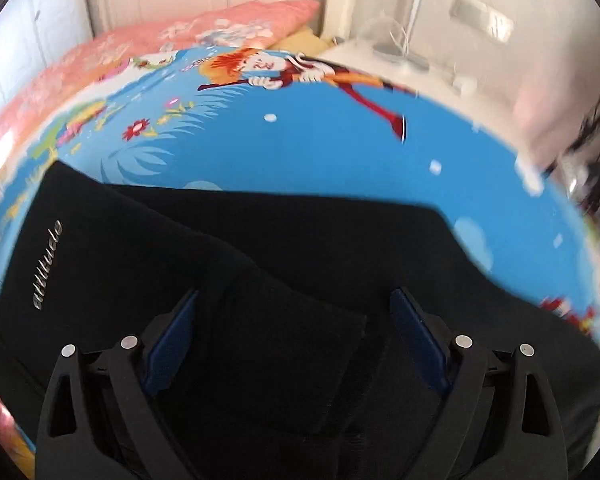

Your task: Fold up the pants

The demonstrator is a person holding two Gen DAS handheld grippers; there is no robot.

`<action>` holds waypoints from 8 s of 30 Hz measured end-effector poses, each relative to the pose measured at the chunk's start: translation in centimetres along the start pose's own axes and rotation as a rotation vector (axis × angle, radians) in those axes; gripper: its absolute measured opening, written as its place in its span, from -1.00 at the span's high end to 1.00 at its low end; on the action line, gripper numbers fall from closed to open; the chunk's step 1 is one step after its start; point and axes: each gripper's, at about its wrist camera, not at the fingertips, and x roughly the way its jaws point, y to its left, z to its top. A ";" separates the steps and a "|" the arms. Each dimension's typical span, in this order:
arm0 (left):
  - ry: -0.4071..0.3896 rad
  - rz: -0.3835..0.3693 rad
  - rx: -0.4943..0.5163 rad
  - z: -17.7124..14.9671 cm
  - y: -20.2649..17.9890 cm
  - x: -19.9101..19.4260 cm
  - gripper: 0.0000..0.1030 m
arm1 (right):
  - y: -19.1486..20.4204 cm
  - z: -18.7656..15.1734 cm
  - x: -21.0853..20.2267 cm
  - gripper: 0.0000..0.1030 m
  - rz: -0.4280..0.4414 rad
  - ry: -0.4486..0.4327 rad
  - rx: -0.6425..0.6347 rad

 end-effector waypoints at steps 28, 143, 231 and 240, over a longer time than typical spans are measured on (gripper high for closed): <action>0.045 -0.126 -0.101 -3.8 1.4 -2.1 -0.15 | 6.7 -5.0 -3.1 -0.82 -0.079 -0.019 -0.130; -0.170 0.252 0.242 -4.9 -9.5 -2.1 0.37 | 22.3 5.8 3.0 -0.59 -0.119 0.335 -0.312; -0.414 0.100 1.604 -28.3 -48.7 13.0 0.15 | -37.3 -12.6 -11.4 0.10 0.225 0.030 0.498; -0.465 0.114 1.577 -28.1 -52.9 11.1 0.47 | -35.2 -10.7 -14.2 0.54 0.135 -0.042 0.398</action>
